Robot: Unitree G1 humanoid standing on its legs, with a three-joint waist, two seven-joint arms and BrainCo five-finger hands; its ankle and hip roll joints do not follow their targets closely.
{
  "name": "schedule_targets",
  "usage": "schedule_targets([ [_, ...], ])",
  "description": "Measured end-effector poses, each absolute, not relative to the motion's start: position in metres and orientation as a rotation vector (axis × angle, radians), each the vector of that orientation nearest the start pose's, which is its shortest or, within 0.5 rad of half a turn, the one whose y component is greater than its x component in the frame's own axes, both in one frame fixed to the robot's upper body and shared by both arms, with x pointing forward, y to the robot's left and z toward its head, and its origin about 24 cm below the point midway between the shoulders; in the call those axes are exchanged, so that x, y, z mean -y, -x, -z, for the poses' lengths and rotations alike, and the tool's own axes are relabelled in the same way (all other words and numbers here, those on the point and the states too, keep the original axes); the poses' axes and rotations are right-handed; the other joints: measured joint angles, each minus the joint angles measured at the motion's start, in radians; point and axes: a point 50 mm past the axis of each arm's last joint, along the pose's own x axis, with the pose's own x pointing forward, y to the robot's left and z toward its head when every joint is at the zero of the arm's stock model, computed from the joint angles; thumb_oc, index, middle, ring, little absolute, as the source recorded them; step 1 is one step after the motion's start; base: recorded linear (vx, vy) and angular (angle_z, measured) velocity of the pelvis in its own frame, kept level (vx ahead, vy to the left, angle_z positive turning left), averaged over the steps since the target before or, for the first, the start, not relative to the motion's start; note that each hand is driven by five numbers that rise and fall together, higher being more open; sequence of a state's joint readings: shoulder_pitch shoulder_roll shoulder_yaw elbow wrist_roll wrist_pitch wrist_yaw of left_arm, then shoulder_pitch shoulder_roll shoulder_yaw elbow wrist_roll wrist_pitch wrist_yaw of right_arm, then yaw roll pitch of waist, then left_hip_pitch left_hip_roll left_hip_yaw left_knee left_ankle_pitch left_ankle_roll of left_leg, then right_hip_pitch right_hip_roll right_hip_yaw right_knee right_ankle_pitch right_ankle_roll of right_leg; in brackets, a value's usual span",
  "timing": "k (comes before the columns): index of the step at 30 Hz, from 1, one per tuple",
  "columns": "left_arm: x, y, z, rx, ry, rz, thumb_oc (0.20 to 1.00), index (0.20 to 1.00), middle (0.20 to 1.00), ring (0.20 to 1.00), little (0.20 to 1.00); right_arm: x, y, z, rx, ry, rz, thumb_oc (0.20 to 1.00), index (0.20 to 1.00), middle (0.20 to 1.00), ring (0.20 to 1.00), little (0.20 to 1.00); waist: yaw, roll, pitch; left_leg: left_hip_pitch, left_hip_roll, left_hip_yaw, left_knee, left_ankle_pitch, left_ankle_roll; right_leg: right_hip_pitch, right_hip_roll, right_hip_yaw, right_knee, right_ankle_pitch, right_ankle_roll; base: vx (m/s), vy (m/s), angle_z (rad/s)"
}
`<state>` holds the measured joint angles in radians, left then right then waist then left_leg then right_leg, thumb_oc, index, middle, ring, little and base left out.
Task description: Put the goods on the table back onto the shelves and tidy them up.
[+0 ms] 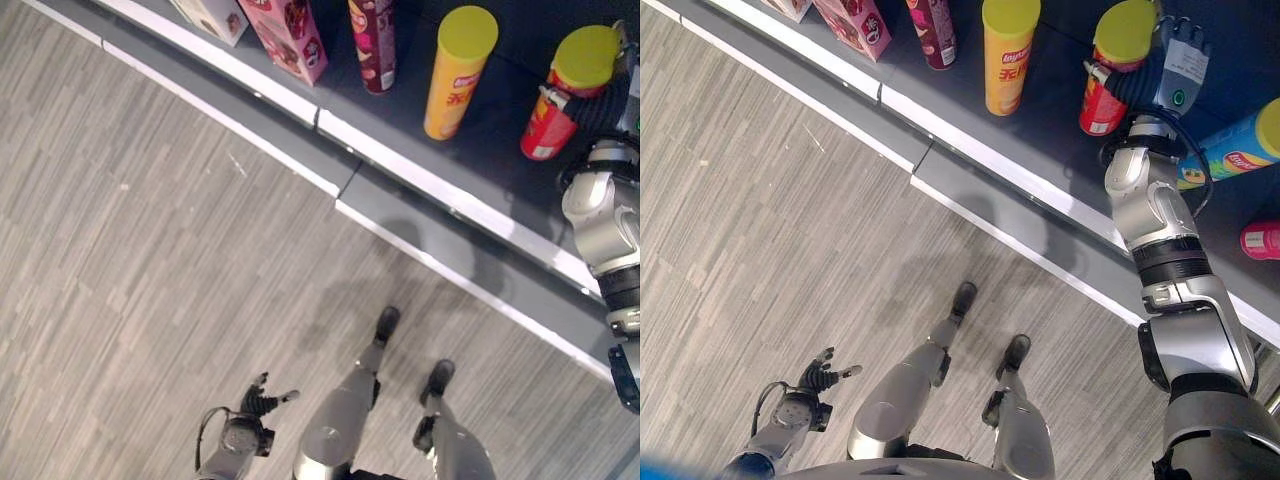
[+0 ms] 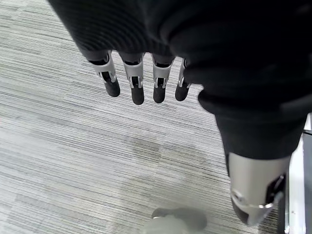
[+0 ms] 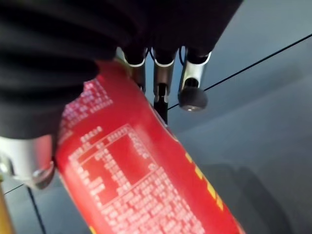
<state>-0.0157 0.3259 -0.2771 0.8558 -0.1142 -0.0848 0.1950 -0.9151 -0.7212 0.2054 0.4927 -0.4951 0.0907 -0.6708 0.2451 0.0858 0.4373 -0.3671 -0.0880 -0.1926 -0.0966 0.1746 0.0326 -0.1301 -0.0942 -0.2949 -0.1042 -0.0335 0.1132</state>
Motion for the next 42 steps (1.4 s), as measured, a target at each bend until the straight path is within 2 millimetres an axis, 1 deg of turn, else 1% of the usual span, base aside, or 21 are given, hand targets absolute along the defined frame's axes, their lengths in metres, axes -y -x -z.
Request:
schedule_targets([
  [4,-0.227,-0.174,0.114,-0.754,-0.386,-0.1,1.0,1.0,1.0,1.0,1.0,0.238,-0.353,-0.272,0.731,0.977,0.826,0.2,0.2,0.2,0.2,0.2,-0.009,0.0,0.0,-0.001,-0.001,-0.007,0.0,0.0,0.0,0.001,0.001,-0.006,0.0,-0.001,0.001,0.02,0.012,0.04],
  [6,-0.227,-0.175,0.114,-0.749,-0.388,-0.107,1.0,1.0,1.0,1.0,1.0,0.235,-0.351,-0.267,0.732,0.957,0.812,0.2,0.2,0.2,0.2,0.2,-0.01,0.0,0.0,-0.001,-0.002,-0.009,0.0,0.001,-0.001,0.002,0.0,-0.009,0.0,-0.001,0.001,0.0,0.01,0.05],
  [7,-0.226,-0.177,0.113,-0.741,-0.395,-0.114,1.0,1.0,1.0,1.0,1.0,0.231,-0.35,-0.259,0.725,0.909,0.813,0.2,0.2,0.2,0.2,0.2,-0.015,0.001,0.0,-0.002,-0.003,-0.012,0.0,0.003,-0.003,0.003,0.0,-0.013,0.0,-0.001,0.001,0.0,0.013,0.06],
  [10,-0.224,-0.177,0.113,-0.739,-0.394,-0.115,1.0,1.0,1.0,1.0,1.0,0.222,-0.349,-0.248,0.719,0.873,0.787,0.2,0.2,0.2,0.2,0.2,-0.023,0.001,0.0,-0.003,-0.004,-0.012,0.0,0.004,-0.002,0.002,-0.001,-0.014,0.0,-0.001,0.001,0.0,0.004,0.02],
  [13,-0.223,-0.181,0.111,-0.729,-0.394,-0.116,1.0,1.0,1.0,1.0,1.0,0.222,-0.348,-0.243,0.706,0.879,0.782,0.2,0.2,0.2,0.2,0.2,-0.024,0.0,0.0,-0.003,-0.004,-0.013,0.0,0.006,-0.002,0.002,-0.001,-0.014,0.0,-0.001,0.001,0.0,0.0,0.0],
  [18,-0.223,-0.181,0.111,-0.73,-0.394,-0.118,1.0,1.0,1.0,1.0,1.0,0.224,-0.348,-0.237,0.689,0.886,0.78,0.2,0.2,0.2,0.2,0.2,-0.028,0.0,0.0,-0.003,-0.005,-0.013,0.0,0.006,-0.001,0.003,-0.001,-0.016,0.0,-0.001,0.001,0.0,0.0,0.0],
  [22,-0.223,-0.181,0.111,-0.729,-0.395,-0.119,1.0,1.0,1.0,1.0,1.0,0.226,-0.348,-0.236,0.686,0.888,0.786,0.2,0.2,0.2,0.2,0.2,-0.046,0.0,0.0,-0.003,-0.004,-0.014,0.0,0.007,-0.001,0.003,0.0,-0.02,0.0,-0.001,0.001,0.0,0.0,0.0],
  [26,-0.223,-0.181,0.111,-0.728,-0.395,-0.119,1.0,1.0,1.0,1.0,1.0,0.226,-0.348,-0.235,0.686,0.887,0.79,0.2,0.2,0.2,0.2,0.2,-0.053,0.0,0.0,-0.003,-0.004,-0.013,0.0,0.007,-0.001,0.003,0.0,-0.019,0.0,-0.001,0.001,0.0,0.002,-0.01],
  [31,-0.223,-0.181,0.111,-0.729,-0.395,-0.12,1.0,1.0,1.0,1.0,1.0,0.229,-0.348,-0.236,0.686,0.885,0.791,0.2,0.2,0.2,0.2,0.2,-0.052,0.0,0.0,-0.003,-0.004,-0.011,0.0,0.007,-0.001,0.002,-0.001,-0.015,0.0,0.0,0.001,0.0,0.0,0.0],
  [32,-0.223,-0.181,0.111,-0.728,-0.395,-0.12,1.0,1.0,1.0,1.0,1.0,0.229,-0.348,-0.236,0.685,0.884,0.791,0.228,0.228,0.228,0.228,0.228,-0.052,0.0,0.0,-0.003,-0.004,-0.011,0.0,0.007,-0.001,0.002,-0.001,-0.014,0.0,0.0,0.001,0.0,0.0,0.0],
  [33,-0.223,-0.181,0.111,-0.728,-0.395,-0.12,1.0,1.0,1.0,1.0,1.0,0.229,-0.348,-0.236,0.685,0.883,0.791,0.63,0.63,0.63,0.63,0.63,-0.052,0.0,0.0,-0.003,-0.004,-0.011,0.0,0.007,-0.001,0.001,-0.001,-0.014,0.0,0.0,0.001,0.0,0.0,0.0],
  [34,-0.223,-0.181,0.111,-0.728,-0.395,-0.12,1.0,1.0,1.0,1.0,1.0,0.228,-0.348,-0.235,0.686,0.883,0.788,1.0,1.0,1.0,1.0,1.0,-0.052,0.0,0.0,-0.003,-0.004,-0.011,0.0,0.007,-0.001,0.002,-0.001,-0.014,0.0,0.0,0.001,0.0,0.0,0.0],
  [42,-0.223,-0.181,0.111,-0.728,-0.396,-0.121,1.0,1.0,1.0,1.0,1.0,0.226,-0.346,-0.237,0.701,0.88,0.783,1.0,1.0,1.0,1.0,1.0,-0.057,-0.003,-0.001,0.0,-0.003,-0.01,0.0,0.008,0.001,0.005,-0.001,-0.013,0.001,0.001,0.001,0.0,0.0,0.0],
])
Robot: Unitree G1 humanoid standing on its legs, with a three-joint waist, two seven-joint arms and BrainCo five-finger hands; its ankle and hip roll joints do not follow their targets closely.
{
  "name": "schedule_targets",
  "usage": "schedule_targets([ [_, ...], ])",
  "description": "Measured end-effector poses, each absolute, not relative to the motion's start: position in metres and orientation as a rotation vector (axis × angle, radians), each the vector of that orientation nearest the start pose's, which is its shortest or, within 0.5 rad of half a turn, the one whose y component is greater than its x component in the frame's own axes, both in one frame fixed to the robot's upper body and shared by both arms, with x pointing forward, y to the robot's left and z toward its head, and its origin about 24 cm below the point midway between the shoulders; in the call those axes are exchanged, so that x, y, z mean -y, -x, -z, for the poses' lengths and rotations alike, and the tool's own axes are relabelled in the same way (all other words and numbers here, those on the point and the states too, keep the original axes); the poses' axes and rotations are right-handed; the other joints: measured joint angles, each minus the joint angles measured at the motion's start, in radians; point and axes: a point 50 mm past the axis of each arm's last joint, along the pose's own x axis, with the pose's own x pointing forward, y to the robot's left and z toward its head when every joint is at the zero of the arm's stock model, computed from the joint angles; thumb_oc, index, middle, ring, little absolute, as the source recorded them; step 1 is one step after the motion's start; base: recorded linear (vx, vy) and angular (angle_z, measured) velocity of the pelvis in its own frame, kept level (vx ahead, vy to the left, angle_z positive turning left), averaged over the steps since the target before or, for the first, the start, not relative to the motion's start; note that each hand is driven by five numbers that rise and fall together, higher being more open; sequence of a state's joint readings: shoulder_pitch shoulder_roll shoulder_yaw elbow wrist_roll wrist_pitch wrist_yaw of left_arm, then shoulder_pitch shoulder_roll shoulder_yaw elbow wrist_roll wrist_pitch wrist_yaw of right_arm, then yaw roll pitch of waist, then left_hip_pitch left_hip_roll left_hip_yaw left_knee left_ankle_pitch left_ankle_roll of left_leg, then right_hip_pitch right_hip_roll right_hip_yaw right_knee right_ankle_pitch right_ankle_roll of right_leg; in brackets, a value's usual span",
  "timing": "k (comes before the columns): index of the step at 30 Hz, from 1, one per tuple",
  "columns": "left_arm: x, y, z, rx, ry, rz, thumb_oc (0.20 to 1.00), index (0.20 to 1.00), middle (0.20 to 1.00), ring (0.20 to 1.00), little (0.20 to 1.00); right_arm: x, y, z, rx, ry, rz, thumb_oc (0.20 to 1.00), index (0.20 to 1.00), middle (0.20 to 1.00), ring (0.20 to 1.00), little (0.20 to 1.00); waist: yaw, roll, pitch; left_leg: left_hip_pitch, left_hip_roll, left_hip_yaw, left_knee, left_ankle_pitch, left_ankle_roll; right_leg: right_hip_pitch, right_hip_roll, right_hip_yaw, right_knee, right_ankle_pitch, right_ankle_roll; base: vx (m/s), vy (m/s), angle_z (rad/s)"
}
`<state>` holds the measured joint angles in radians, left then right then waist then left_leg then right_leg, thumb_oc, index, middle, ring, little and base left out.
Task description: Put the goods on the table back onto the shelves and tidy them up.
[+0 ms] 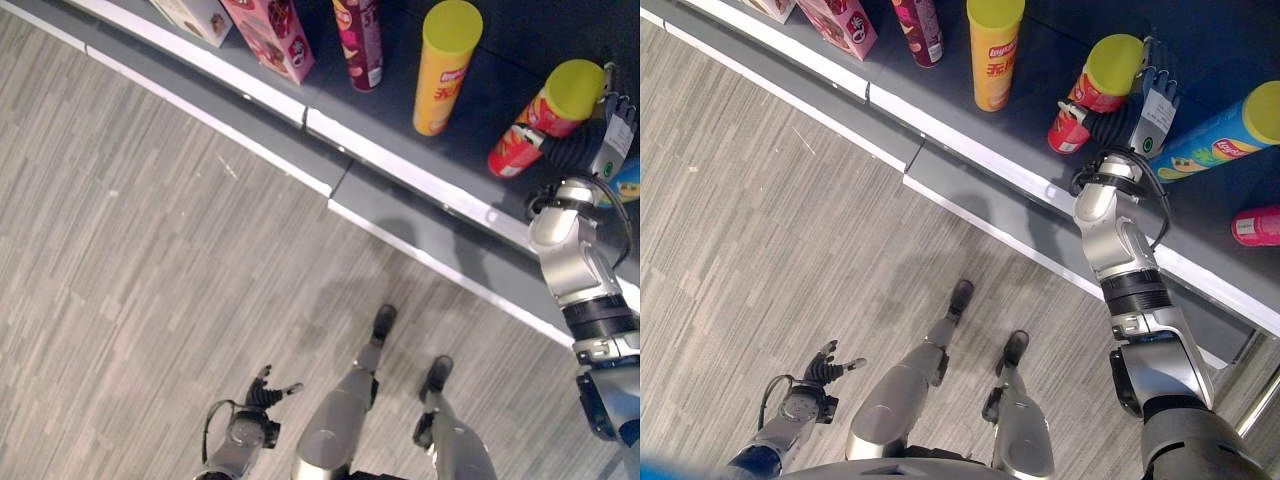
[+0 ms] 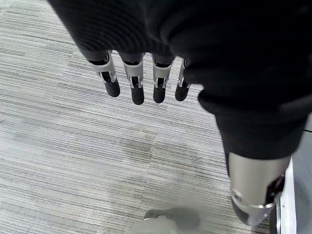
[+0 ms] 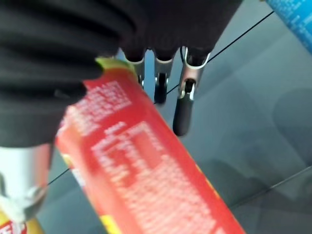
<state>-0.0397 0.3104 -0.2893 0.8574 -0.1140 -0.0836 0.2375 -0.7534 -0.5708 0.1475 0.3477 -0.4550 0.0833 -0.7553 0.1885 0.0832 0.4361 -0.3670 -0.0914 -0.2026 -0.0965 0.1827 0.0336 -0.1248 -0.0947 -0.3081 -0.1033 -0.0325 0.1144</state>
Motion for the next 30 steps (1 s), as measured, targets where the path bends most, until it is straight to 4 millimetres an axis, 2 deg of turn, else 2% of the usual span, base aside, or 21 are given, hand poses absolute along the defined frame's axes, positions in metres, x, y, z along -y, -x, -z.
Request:
schedule_targets([
  [4,-0.225,-0.182,0.111,-0.733,-0.398,-0.134,1.0,1.0,1.0,1.0,1.0,0.221,-0.334,-0.23,0.736,0.873,0.75,1.0,1.0,1.0,1.0,1.0,-0.008,-0.011,-0.001,0.017,0.0,0.001,0.0,0.0,0.0,0.016,-0.001,0.0,0.002,0.001,0.0,-0.01,0.008,0.0],
  [8,-0.229,-0.181,0.112,-0.743,-0.402,-0.16,1.0,1.0,1.0,1.0,1.0,0.217,-0.323,-0.225,0.759,0.869,0.712,1.0,1.0,1.0,1.0,1.0,-0.04,-0.042,-0.013,0.036,0.003,0.01,0.0,0.0,0.0,0.032,0.0,0.012,0.0,0.005,0.0,-0.02,0.043,-0.09],
  [11,-0.236,-0.179,0.113,-0.771,-0.403,-0.198,1.0,1.0,1.0,1.0,1.0,0.221,-0.302,-0.21,0.753,0.877,0.665,1.0,1.0,1.0,1.0,1.0,-0.06,-0.088,-0.039,0.044,0.005,0.028,0.0,0.0,0.0,0.035,-0.002,0.021,0.004,0.009,-0.002,0.0,0.059,-0.11],
  [13,-0.24,-0.176,0.115,-0.792,-0.408,-0.21,1.0,1.0,1.0,1.0,1.0,0.224,-0.294,-0.199,0.718,0.886,0.642,1.0,1.0,1.0,1.0,1.0,-0.093,-0.113,-0.055,0.06,0.004,0.036,0.0,-0.006,-0.006,0.046,-0.006,0.032,0.004,0.01,-0.002,0.01,0.065,-0.12],
  [16,-0.242,-0.174,0.116,-0.811,-0.411,-0.22,1.0,1.0,1.0,1.0,1.0,0.226,-0.284,-0.177,0.644,0.909,0.542,1.0,1.0,1.0,1.0,1.0,-0.12,-0.141,-0.083,0.084,0.006,0.064,0.0,-0.015,-0.018,0.061,-0.01,0.059,0.004,0.017,0.0,0.02,0.081,-0.26],
  [18,-0.245,-0.17,0.117,-0.818,-0.413,-0.228,1.0,1.0,1.0,1.0,1.0,0.224,-0.278,-0.161,0.588,0.924,0.462,1.0,1.0,1.0,1.0,1.0,-0.131,-0.149,-0.11,0.095,0.009,0.077,-0.001,-0.018,-0.02,0.067,-0.013,0.073,0.004,0.021,-0.001,0.03,0.114,-0.26],
  [22,-0.253,-0.161,0.119,-0.856,-0.424,-0.228,1.0,1.0,1.0,1.0,1.0,0.221,-0.257,-0.122,0.4,0.792,0.211,1.0,1.0,1.0,1.0,1.0,-0.177,-0.166,-0.158,0.147,0.014,0.142,-0.001,-0.041,0.003,0.085,-0.019,0.135,0.01,0.034,0.006,-0.01,0.132,-0.48],
  [25,-0.256,-0.149,0.125,-0.913,-0.422,-0.231,1.0,1.0,1.0,1.0,1.0,0.215,-0.242,-0.092,0.26,0.609,0.125,1.0,1.0,1.0,1.0,1.0,-0.23,-0.169,-0.186,0.184,0.019,0.189,-0.001,-0.058,0.022,0.086,-0.024,0.182,0.043,0.035,0.006,-0.04,0.11,-0.64],
  [26,-0.26,-0.147,0.126,-0.926,-0.416,-0.241,1.0,1.0,1.0,1.0,1.0,0.21,-0.238,-0.083,0.208,0.547,0.054,1.0,1.0,1.0,1.0,1.0,-0.242,-0.17,-0.187,0.197,0.034,0.239,-0.001,-0.062,0.028,0.059,-0.02,0.214,0.075,0.04,0.001,-0.04,0.082,-0.92],
  [28,-0.264,-0.145,0.127,-0.948,-0.405,-0.267,1.0,1.0,1.0,1.0,1.0,0.205,-0.232,-0.073,0.153,0.495,-0.017,1.0,1.0,1.0,1.0,1.0,-0.27,-0.171,-0.19,0.219,0.044,0.294,-0.002,-0.074,0.043,0.049,-0.018,0.225,0.085,0.056,0.006,-0.03,0.051,-0.94],
  [29,-0.266,-0.144,0.127,-0.955,-0.4,-0.271,1.0,1.0,1.0,1.0,1.0,0.205,-0.23,-0.07,0.136,0.478,-0.037,1.0,1.0,1.0,1.0,1.0,-0.271,-0.169,-0.195,0.222,0.048,0.311,-0.002,-0.076,0.045,0.038,-0.015,0.233,0.093,0.064,0.005,-0.01,0.025,-0.97],
  [30,-0.269,-0.139,0.129,-0.982,-0.4,-0.27,1.0,1.0,1.0,1.0,1.0,0.205,-0.225,-0.065,0.105,0.442,-0.072,1.0,1.0,1.0,1.0,1.0,-0.269,-0.17,-0.201,0.235,0.061,0.367,-0.005,-0.083,0.047,0.029,-0.012,0.235,0.087,0.08,0.006,-0.02,0.018,-1.07],
])
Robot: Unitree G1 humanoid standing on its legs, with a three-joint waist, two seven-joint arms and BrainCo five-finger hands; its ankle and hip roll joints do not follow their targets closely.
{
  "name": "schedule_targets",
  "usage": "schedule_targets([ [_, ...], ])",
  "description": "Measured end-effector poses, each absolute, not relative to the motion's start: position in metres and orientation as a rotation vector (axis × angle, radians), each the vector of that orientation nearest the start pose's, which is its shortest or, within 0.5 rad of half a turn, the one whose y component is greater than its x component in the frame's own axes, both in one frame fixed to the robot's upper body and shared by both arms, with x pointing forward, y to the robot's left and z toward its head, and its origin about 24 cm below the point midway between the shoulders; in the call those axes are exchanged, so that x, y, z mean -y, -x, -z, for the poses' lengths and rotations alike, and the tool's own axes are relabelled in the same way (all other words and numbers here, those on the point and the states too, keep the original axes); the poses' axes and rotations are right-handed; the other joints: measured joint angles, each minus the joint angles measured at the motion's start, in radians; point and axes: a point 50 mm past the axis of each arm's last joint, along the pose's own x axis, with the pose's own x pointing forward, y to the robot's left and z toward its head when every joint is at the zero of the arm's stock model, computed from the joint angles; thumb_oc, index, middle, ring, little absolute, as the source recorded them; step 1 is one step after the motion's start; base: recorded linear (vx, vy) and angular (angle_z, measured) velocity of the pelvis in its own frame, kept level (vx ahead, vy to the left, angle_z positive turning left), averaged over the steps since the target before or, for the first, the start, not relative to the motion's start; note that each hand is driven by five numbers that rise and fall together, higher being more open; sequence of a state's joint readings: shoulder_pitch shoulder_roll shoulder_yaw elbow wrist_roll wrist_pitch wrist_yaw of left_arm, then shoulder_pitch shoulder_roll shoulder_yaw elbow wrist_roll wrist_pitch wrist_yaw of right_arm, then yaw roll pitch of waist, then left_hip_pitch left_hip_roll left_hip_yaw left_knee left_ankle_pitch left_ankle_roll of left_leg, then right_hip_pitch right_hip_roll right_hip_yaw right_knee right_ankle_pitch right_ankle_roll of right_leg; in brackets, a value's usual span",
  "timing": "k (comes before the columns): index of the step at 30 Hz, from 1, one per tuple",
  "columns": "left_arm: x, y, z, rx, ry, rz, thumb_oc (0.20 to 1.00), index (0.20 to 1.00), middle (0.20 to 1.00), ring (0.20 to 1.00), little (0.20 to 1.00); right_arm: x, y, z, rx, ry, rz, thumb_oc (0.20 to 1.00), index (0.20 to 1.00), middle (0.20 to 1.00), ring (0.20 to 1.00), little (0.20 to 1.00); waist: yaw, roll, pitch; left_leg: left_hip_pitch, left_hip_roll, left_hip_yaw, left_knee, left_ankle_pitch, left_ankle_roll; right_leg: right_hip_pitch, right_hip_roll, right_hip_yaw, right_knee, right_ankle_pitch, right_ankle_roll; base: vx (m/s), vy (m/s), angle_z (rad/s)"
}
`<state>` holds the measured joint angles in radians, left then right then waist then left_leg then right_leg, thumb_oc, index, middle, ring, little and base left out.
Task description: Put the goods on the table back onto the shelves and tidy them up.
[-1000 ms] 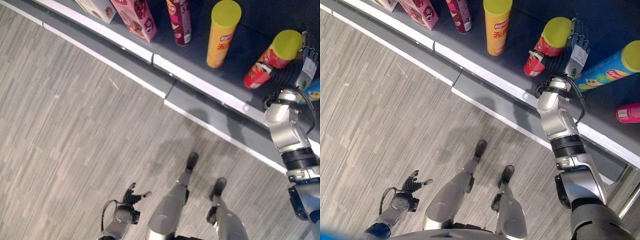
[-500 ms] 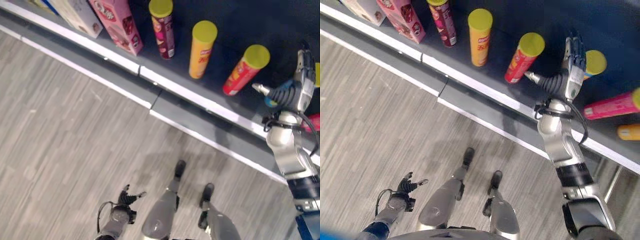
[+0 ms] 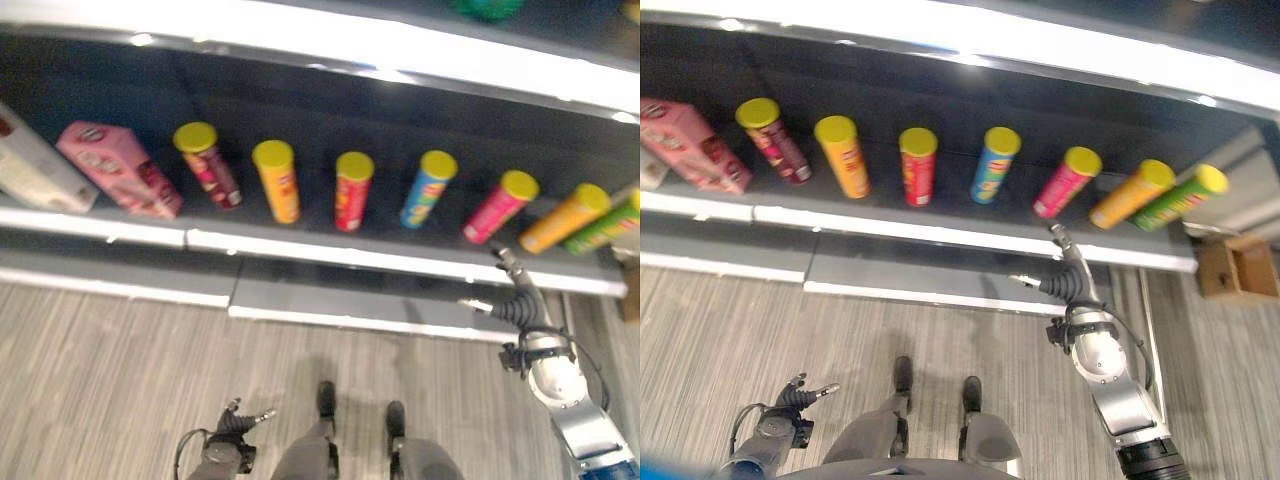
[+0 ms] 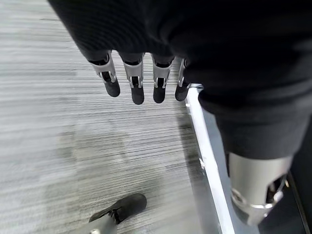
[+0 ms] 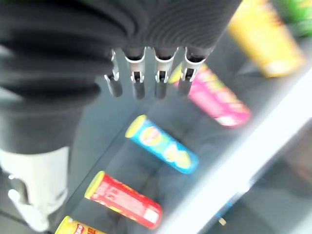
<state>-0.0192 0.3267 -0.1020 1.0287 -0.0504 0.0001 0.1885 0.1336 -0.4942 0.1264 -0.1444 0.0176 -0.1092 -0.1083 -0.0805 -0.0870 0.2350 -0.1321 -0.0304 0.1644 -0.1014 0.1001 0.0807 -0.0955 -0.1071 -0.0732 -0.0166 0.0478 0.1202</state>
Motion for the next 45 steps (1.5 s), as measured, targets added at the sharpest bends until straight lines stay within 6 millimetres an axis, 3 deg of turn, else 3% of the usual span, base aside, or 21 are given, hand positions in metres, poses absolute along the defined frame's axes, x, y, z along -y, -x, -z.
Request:
schedule_targets([
  [2,-0.271,-0.132,0.133,-1.019,-0.419,-0.263,1.0,1.0,1.0,1.0,1.0,0.205,-0.222,-0.061,0.079,0.411,-0.098,1.0,1.0,1.0,1.0,1.0,-0.003,-0.002,-0.007,0.019,0.007,0.046,-0.003,-0.009,0.006,0.001,-0.009,-0.016,-0.003,-0.006,0.001,-0.02,-0.043,-1.13],
  [3,-0.27,-0.121,0.137,-1.054,-0.445,-0.222,1.0,1.0,1.0,1.0,1.0,0.205,-0.221,-0.057,0.062,0.41,-0.109,1.0,1.0,1.0,1.0,1.0,-0.008,-0.006,-0.015,0.038,0.029,0.127,-0.003,-0.013,0.001,-0.005,-0.026,-0.068,-0.008,-0.011,0.003,-0.01,-0.097,-1.26],
  [7,-0.264,-0.113,0.141,-1.079,-0.478,-0.147,1.0,1.0,1.0,1.0,1.0,0.219,-0.224,-0.059,0.054,0.438,-0.063,1.0,1.0,1.0,1.0,1.0,0.005,0.024,-0.045,0.048,0.107,0.216,-0.003,-0.018,-0.016,-0.01,-0.056,-0.116,0.018,-0.008,0.004,0.0,-0.121,-0.92],
  [10,-0.274,-0.119,0.136,-1.06,-0.506,-0.157,1.0,1.0,1.0,1.0,1.0,0.227,-0.222,-0.048,0.001,0.451,-0.03,1.0,1.0,1.0,1.0,1.0,0.004,-0.035,-0.085,0.05,0.109,0.219,-0.003,-0.002,-0.054,0.025,-0.134,-0.113,-0.034,-0.012,0.017,0.01,-0.235,-0.41],
  [11,-0.277,-0.123,0.133,-1.05,-0.514,-0.164,1.0,1.0,1.0,1.0,1.0,0.23,-0.219,-0.045,-0.019,0.452,-0.017,1.0,1.0,1.0,1.0,1.0,-0.003,-0.065,-0.098,0.05,0.114,0.218,-0.003,0.009,-0.077,0.03,-0.136,-0.111,-0.049,0.038,0.059,0.08,-0.246,-0.16],
  [13,-0.272,-0.131,0.132,-1.022,-0.503,-0.15,1.0,1.0,1.0,1.0,1.0,0.241,-0.215,-0.039,-0.058,0.461,0.024,1.0,1.0,1.0,1.0,1.0,-0.01,-0.042,-0.095,0.058,0.165,0.203,-0.003,0.009,-0.117,0.038,-0.073,-0.1,-0.073,0.041,0.047,0.13,-0.289,-0.34],
  [16,-0.258,-0.115,0.142,-1.066,-0.453,-0.131,1.0,1.0,1.0,1.0,1.0,0.268,-0.211,-0.048,-0.06,0.517,0.126,1.0,1.0,1.0,1.0,1.0,-0.03,0.017,-0.1,0.102,0.223,0.181,-0.002,0.012,-0.157,0.071,-0.003,-0.076,-0.088,0.04,0.026,0.13,-0.474,-0.55],
  [17,-0.243,-0.112,0.147,-1.071,-0.375,-0.154,1.0,1.0,1.0,1.0,1.0,0.298,-0.201,-0.049,-0.1,0.571,0.224,1.0,1.0,1.0,1.0,1.0,-0.057,0.046,-0.109,0.113,0.248,0.144,0.005,0.006,-0.195,0.091,0.025,-0.084,-0.083,0.026,0.013,0.21,-0.859,-0.01],
  [18,-0.233,-0.102,0.153,-1.103,-0.347,-0.139,1.0,1.0,1.0,1.0,1.0,0.334,-0.18,-0.07,-0.099,0.656,0.369,1.0,1.0,1.0,1.0,1.0,-0.067,0.072,-0.128,0.117,0.279,0.155,0.005,0.001,-0.198,0.093,0.063,-0.085,-0.088,0.003,-0.022,0.16,-0.742,-0.08],
  [19,-0.235,-0.093,0.155,-1.132,-0.35,-0.145,1.0,1.0,1.0,1.0,1.0,0.342,-0.182,-0.087,-0.035,0.674,0.428,1.0,1.0,1.0,1.0,1.0,-0.082,0.075,-0.128,0.118,0.292,0.152,0.005,0.008,-0.191,0.091,0.075,-0.078,-0.085,0.004,-0.027,0.09,-0.483,-0.16],
  [24,-0.239,-0.087,0.155,-1.152,-0.332,-0.174,1.0,1.0,1.0,1.0,1.0,0.345,-0.186,-0.124,0.145,0.697,0.51,1.0,1.0,1.0,1.0,1.0,-0.107,0.088,-0.119,0.117,0.336,0.15,0.074,0.048,-0.147,0.123,0.124,-0.078,-0.083,-0.029,-0.076,0.08,-0.395,-0.03],
  [25,-0.241,-0.09,0.154,-1.141,-0.323,-0.192,1.0,1.0,1.0,1.0,1.0,0.345,-0.187,-0.125,0.151,0.693,0.516,1.0,1.0,1.0,1.0,1.0,-0.099,0.081,-0.111,0.114,0.348,0.153,0.114,0.058,-0.148,0.137,0.125,-0.07,-0.086,-0.035,-0.089,0.02,-0.296,-0.09],
  [26,-0.243,-0.092,0.152,-1.123,-0.308,-0.209,1.0,1.0,1.0,1.0,1.0,0.348,-0.186,-0.126,0.161,0.69,0.541,1.0,1.0,1.0,1.0,1.0,-0.081,0.078,-0.103,0.108,0.359,0.125,0.158,0.115,-0.189,0.157,0.135,-0.06,-0.084,-0.051,-0.118,0.01,-0.286,-0.15],
  [28,-0.244,-0.096,0.149,-1.099,-0.292,-0.226,1.0,1.0,1.0,1.0,1.0,0.351,-0.185,-0.129,0.163,0.703,0.564,1.0,1.0,1.0,1.0,1.0,-0.06,0.064,-0.088,0.058,0.368,0.049,0.251,0.143,-0.183,0.156,0.145,-0.049,-0.083,-0.047,-0.153,-0.08,-0.086,-0.19],
  [29,-0.243,-0.103,0.147,-1.071,-0.275,-0.234,1.0,1.0,1.0,1.0,1.0,0.354,-0.186,-0.13,0.159,0.709,0.577,1.0,1.0,1.0,1.0,1.0,-0.042,0.044,-0.076,0.002,0.326,-0.033,0.324,0.061,-0.223,0.154,0.121,-0.025,-0.08,-0.032,-0.174,-0.03,-0.015,-0.28],
  [31,-0.241,-0.108,0.145,-1.052,-0.266,-0.229,1.0,1.0,1.0,1.0,1.0,0.356,-0.186,-0.136,0.18,0.712,0.6,1.0,1.0,1.0,1.0,1.0,-0.045,0.013,-0.052,-0.04,0.177,-0.098,0.349,-0.046,-0.21,0.145,0.083,-0.024,-0.08,-0.022,-0.167,0.06,0.053,-0.11],
  [34,-0.24,-0.106,0.147,-1.066,-0.28,-0.21,1.0,1.0,1.0,1.0,1.0,0.365,-0.195,-0.136,0.173,0.72,0.667,1.0,1.0,1.0,1.0,1.0,-0.045,0.016,-0.039,-0.04,-0.009,-0.138,0.223,-0.082,-0.163,0.139,0.107,-0.001,-0.081,-0.031,-0.153,0.07,0.111,-0.28],
  [37,-0.237,-0.112,0.147,-1.057,-0.281,-0.194,1.0,1.0,1.0,1.0,1.0,0.369,-0.201,-0.132,0.154,0.701,0.7,1.0,1.0,1.0,1.0,1.0,-0.044,0.038,-0.009,-0.021,-0.051,-0.143,0.09,-0.046,-0.111,0.141,0.144,0.026,-0.081,-0.04,-0.144,0.12,0.103,-0.32],
  [39,-0.237,-0.109,0.147,-1.062,-0.276,-0.188,1.0,1.0,1.0,1.0,1.0,0.371,-0.199,-0.131,0.137,0.709,0.715,1.0,1.0,1.0,1.0,1.0,-0.051,0.083,-0.006,0.048,-0.012,-0.146,0.007,-0.02,-0.075,0.161,0.184,0.043,-0.081,-0.047,-0.145,0.23,0.244,-0.37],
  [42,-0.238,-0.113,0.146,-1.051,-0.282,-0.188,1.0,1.0,1.0,1.0,1.0,0.371,-0.199,-0.128,0.123,0.707,0.722,1.0,1.0,1.0,1.0,1.0,-0.051,0.091,-0.001,0.084,-0.032,-0.117,0.003,-0.013,-0.023,0.191,0.161,0.075,-0.08,-0.076,-0.113,0.16,0.223,-0.33],
  [45,-0.241,-0.121,0.143,-1.03,-0.292,-0.191,1.0,1.0,1.0,1.0,1.0,0.369,-0.205,-0.125,0.105,0.732,0.71,1.0,1.0,1.0,1.0,1.0,-0.045,0.088,0.002,0.101,-0.04,-0.09,0.008,-0.028,0.0,0.171,0.147,0.078,-0.015,-0.104,-0.073,0.09,0.226,-0.3],
])
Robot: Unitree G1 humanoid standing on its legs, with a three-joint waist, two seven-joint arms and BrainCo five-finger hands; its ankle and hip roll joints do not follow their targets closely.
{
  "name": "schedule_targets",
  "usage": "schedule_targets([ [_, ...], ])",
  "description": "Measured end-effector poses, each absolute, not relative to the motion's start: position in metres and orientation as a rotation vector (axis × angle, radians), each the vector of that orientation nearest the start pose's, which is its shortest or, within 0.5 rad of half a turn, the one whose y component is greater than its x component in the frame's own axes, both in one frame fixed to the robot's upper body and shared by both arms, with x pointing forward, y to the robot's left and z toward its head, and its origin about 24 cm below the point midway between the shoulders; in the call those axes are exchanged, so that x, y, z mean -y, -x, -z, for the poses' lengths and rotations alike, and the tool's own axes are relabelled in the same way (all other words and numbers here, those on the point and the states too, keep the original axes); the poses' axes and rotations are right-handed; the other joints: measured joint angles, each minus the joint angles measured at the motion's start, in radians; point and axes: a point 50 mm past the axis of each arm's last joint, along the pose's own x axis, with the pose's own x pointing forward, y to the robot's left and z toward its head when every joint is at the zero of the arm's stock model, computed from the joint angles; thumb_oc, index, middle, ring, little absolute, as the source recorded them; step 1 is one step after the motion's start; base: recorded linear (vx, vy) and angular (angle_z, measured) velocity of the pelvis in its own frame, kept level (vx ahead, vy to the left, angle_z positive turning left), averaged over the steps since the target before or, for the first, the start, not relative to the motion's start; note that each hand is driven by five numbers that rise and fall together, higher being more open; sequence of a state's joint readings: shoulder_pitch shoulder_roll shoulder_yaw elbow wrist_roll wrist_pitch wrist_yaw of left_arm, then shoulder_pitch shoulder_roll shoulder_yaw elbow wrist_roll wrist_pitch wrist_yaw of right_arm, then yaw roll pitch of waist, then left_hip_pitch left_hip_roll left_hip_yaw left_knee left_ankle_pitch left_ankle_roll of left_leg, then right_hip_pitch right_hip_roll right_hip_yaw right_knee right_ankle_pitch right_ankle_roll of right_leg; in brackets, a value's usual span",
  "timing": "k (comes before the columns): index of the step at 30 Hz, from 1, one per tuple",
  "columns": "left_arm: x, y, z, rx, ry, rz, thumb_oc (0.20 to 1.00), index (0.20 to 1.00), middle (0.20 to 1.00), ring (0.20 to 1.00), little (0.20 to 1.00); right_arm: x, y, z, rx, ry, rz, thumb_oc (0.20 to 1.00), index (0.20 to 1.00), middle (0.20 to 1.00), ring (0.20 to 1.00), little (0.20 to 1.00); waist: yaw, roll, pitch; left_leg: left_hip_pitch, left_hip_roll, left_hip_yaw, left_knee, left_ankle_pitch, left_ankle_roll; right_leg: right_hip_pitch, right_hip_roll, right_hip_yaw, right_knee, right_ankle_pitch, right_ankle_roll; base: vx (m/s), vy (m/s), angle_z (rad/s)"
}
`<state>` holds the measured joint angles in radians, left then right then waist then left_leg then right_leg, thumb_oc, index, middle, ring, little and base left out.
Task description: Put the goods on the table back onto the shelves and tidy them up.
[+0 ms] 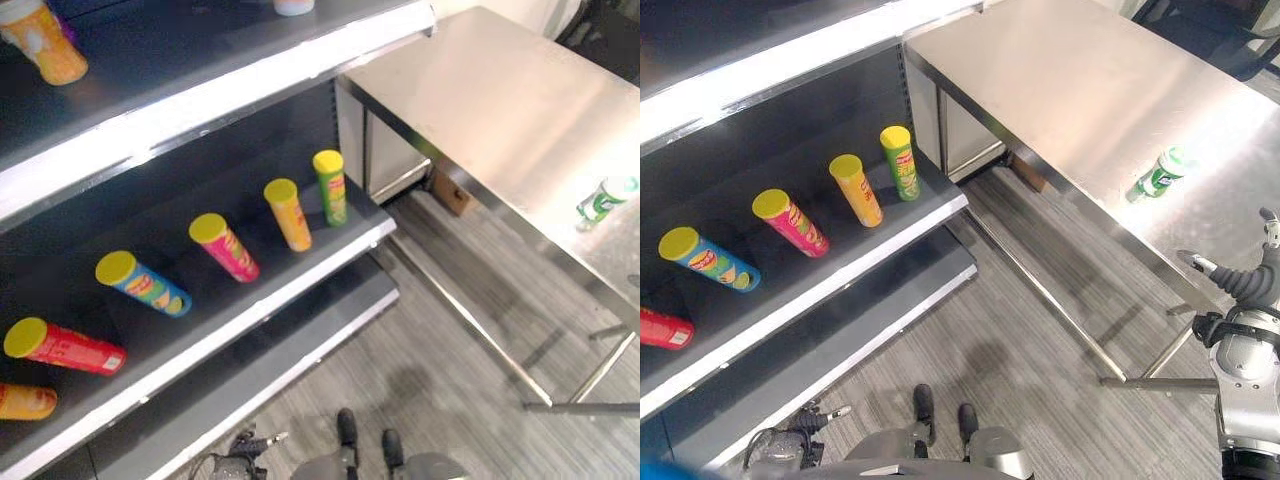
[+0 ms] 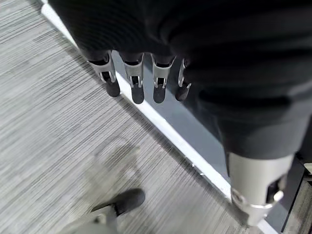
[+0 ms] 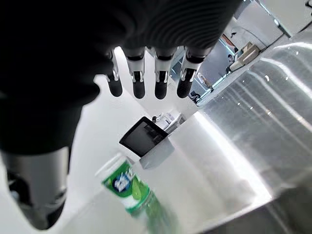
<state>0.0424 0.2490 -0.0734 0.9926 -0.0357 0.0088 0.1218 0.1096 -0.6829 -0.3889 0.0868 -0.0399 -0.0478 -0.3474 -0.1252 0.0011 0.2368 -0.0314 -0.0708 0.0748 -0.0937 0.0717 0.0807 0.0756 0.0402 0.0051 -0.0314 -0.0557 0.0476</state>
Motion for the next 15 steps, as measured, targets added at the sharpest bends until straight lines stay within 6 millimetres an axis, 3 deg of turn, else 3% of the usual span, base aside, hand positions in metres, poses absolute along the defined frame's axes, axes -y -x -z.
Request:
schedule_targets([
  [1,-0.242,-0.123,0.142,-1.027,-0.295,-0.192,1.0,1.0,1.0,1.0,1.0,0.37,-0.209,-0.122,0.094,0.724,0.712,1.0,1.0,1.0,1.0,1.0,0.004,-0.004,0.003,0.02,-0.001,0.006,0.0,-0.014,0.014,-0.011,-0.001,-0.005,0.058,-0.019,0.019,0.04,0.228,-0.31],
  [3,-0.249,-0.12,0.142,-1.048,-0.333,-0.178,1.0,1.0,1.0,1.0,1.0,0.374,-0.214,-0.121,0.078,0.71,0.734,1.0,1.0,1.0,1.0,1.0,0.021,-0.008,0.007,0.045,0.005,0.027,-0.001,-0.03,0.028,-0.121,-0.007,-0.044,0.317,-0.093,0.064,0.01,0.12,-0.28],
  [4,-0.256,-0.118,0.142,-1.058,-0.361,-0.176,1.0,1.0,1.0,1.0,1.0,0.375,-0.212,-0.119,0.067,0.711,0.739,1.0,1.0,1.0,1.0,1.0,0.022,-0.021,0.011,0.058,-0.004,0.024,0.0,-0.031,0.032,-0.175,-0.033,-0.075,0.442,-0.14,0.071,0.04,0.049,-0.04],
  [5,-0.263,-0.113,0.141,-1.073,-0.378,-0.188,1.0,1.0,1.0,1.0,1.0,0.376,-0.21,-0.117,0.059,0.714,0.749,1.0,1.0,1.0,1.0,1.0,0.022,-0.038,0.007,0.058,-0.019,0.027,0.0,-0.039,0.033,-0.212,-0.075,-0.101,0.486,-0.159,0.062,0.04,0.019,0.07],
  [8,-0.267,-0.111,0.141,-1.092,-0.38,-0.205,1.0,1.0,1.0,1.0,1.0,0.381,-0.205,-0.115,0.039,0.717,0.771,1.0,1.0,1.0,1.0,1.0,0.031,-0.032,0.014,0.05,-0.023,0.001,0.0,-0.037,0.036,-0.215,-0.167,-0.1,0.276,-0.136,0.063,0.0,-0.046,0.16],
  [9,-0.268,-0.112,0.141,-1.091,-0.381,-0.206,1.0,1.0,1.0,1.0,1.0,0.382,-0.204,-0.114,0.03,0.718,0.775,1.0,1.0,1.0,1.0,1.0,0.042,-0.031,0.013,0.05,-0.021,-0.009,0.0,-0.037,0.037,-0.212,-0.189,-0.058,0.187,-0.104,0.07,0.01,-0.11,0.19],
  [11,-0.269,-0.116,0.14,-1.082,-0.378,-0.212,1.0,1.0,1.0,1.0,1.0,0.387,-0.203,-0.108,0.0,0.716,0.805,1.0,1.0,1.0,1.0,1.0,0.046,-0.034,0.011,0.05,-0.02,-0.034,0.0,-0.038,0.035,-0.19,-0.198,0.007,-0.042,0.033,0.092,0.11,-0.219,0.41],
  [12,-0.269,-0.116,0.14,-1.08,-0.379,-0.212,1.0,1.0,1.0,1.0,1.0,0.387,-0.202,-0.107,-0.005,0.718,0.806,1.0,1.0,1.0,1.0,1.0,0.045,-0.037,0.01,0.051,-0.022,-0.039,-0.001,-0.038,0.035,-0.186,-0.198,0.007,-0.053,0.045,0.093,0.13,-0.226,0.65],
  [15,-0.272,-0.103,0.142,-1.107,-0.38,-0.229,1.0,1.0,1.0,1.0,1.0,0.392,-0.194,-0.09,-0.09,0.721,0.808,1.0,1.0,1.0,1.0,1.0,0.05,-0.111,-0.046,0.078,-0.053,-0.081,0.0,-0.057,0.008,-0.105,-0.193,-0.026,-0.074,0.151,0.083,0.1,-0.191,0.41],
])
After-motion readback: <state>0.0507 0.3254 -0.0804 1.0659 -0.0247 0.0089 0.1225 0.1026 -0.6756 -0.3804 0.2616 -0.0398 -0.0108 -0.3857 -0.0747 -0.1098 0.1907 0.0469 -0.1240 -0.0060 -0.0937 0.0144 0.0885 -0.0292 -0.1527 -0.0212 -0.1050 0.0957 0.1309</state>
